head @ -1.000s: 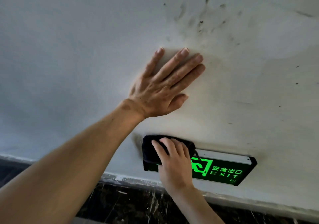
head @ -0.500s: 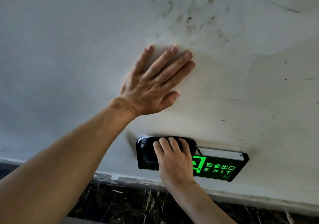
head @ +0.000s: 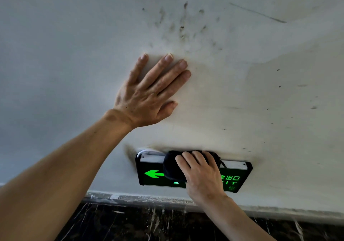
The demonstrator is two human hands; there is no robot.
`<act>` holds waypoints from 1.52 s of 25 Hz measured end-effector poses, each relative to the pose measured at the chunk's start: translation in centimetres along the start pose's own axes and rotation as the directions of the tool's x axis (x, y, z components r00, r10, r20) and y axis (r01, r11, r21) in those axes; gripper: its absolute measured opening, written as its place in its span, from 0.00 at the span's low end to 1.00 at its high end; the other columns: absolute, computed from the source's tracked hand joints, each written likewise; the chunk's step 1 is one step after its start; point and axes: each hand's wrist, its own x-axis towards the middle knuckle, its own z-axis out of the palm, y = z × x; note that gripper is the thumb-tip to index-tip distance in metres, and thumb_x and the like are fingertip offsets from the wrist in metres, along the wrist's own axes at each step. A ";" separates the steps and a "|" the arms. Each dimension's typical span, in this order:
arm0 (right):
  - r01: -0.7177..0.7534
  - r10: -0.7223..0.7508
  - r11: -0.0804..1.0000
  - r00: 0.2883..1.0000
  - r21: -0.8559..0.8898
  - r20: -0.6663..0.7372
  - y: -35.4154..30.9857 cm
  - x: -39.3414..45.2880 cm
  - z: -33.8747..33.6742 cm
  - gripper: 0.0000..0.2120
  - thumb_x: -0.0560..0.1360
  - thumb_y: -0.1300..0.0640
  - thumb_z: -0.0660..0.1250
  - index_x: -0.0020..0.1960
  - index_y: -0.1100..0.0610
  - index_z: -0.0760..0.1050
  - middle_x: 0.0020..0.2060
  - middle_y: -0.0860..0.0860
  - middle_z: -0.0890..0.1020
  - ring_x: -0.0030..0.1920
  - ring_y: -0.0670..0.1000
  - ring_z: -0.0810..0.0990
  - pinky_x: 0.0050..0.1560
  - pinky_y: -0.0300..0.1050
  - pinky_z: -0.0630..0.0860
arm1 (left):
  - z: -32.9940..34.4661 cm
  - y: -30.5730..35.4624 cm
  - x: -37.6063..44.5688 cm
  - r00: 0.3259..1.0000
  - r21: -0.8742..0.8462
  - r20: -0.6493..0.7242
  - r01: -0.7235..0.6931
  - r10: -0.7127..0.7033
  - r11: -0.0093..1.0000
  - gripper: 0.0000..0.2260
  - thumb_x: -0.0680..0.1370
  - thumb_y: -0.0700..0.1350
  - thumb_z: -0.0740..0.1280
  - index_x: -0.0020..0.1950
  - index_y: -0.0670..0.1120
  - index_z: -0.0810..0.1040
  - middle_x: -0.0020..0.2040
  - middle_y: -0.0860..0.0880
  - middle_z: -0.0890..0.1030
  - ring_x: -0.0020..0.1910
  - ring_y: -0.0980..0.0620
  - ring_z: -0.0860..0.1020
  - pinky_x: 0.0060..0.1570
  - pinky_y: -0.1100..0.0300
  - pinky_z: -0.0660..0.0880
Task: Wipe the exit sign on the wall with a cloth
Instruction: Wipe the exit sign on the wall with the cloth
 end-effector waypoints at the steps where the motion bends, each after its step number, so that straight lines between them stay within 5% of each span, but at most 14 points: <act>1: -0.004 0.004 1.000 1.000 -0.003 -0.005 0.6 -0.3 0.0 0.37 0.49 0.61 0.79 0.58 0.53 0.78 0.50 0.48 0.82 0.50 0.55 0.81 0.55 0.56 0.79 | 0.0 0.0 0.0 1.000 -0.001 -0.003 -0.001 0.001 1.000 0.29 0.80 0.56 0.58 0.79 0.45 0.63 0.76 0.46 0.64 0.76 0.43 0.60 0.76 0.41 0.50; 14: -0.079 0.082 0.996 0.994 0.040 -0.076 6.9 -3.3 0.2 0.31 0.54 0.61 0.74 0.57 0.51 0.76 0.52 0.47 0.82 0.53 0.55 0.76 0.49 0.55 0.79 | 0.2 0.0 -0.2 1.000 0.004 -0.009 -0.001 0.001 1.000 0.32 0.79 0.56 0.60 0.81 0.45 0.59 0.77 0.46 0.64 0.80 0.43 0.54 0.76 0.41 0.49; 22: -0.301 0.319 0.943 0.939 0.142 -0.126 7.2 -3.2 -0.2 0.28 0.49 0.66 0.71 0.48 0.50 0.80 0.45 0.46 0.82 0.46 0.56 0.78 0.41 0.52 0.77 | 0.2 0.0 -0.2 1.000 0.003 -0.007 0.003 -0.003 1.000 0.32 0.79 0.57 0.60 0.81 0.45 0.59 0.77 0.46 0.63 0.81 0.47 0.48 0.75 0.40 0.51; 30: -0.493 0.499 0.803 0.864 0.335 0.075 6.6 -3.9 -1.0 0.18 0.62 0.66 0.67 0.47 0.48 0.78 0.45 0.41 0.78 0.49 0.50 0.73 0.41 0.39 0.69 | 0.3 0.0 -0.2 1.000 0.015 -0.018 0.002 -0.002 1.000 0.32 0.79 0.57 0.59 0.81 0.45 0.58 0.77 0.45 0.63 0.81 0.46 0.49 0.76 0.40 0.49; 33: -0.552 0.531 0.615 0.818 0.563 0.222 7.0 -6.5 -0.7 0.20 0.65 0.68 0.67 0.38 0.41 0.75 0.40 0.41 0.79 0.44 0.44 0.76 0.39 0.36 0.68 | 0.3 0.0 -0.2 1.000 0.013 -0.021 -0.002 0.003 1.000 0.32 0.80 0.57 0.58 0.81 0.45 0.58 0.77 0.45 0.64 0.81 0.44 0.52 0.75 0.40 0.50; 35: -0.617 0.673 0.282 0.673 0.734 0.307 7.4 -8.7 0.2 0.21 0.65 0.73 0.67 0.37 0.45 0.78 0.38 0.47 0.82 0.42 0.50 0.80 0.40 0.43 0.71 | 0.3 0.0 -0.3 1.000 0.025 -0.025 -0.007 0.007 1.000 0.32 0.79 0.57 0.58 0.81 0.45 0.58 0.77 0.45 0.64 0.79 0.42 0.56 0.75 0.39 0.51; 38: -0.472 0.757 -0.292 0.417 0.832 0.503 9.0 -11.2 1.1 0.20 0.67 0.77 0.62 0.41 0.54 0.81 0.39 0.65 0.82 0.41 0.63 0.80 0.44 0.54 0.74 | 0.3 0.1 -0.2 1.000 0.019 -0.023 -0.010 0.010 1.000 0.32 0.80 0.57 0.58 0.81 0.45 0.58 0.77 0.45 0.64 0.79 0.43 0.55 0.76 0.40 0.49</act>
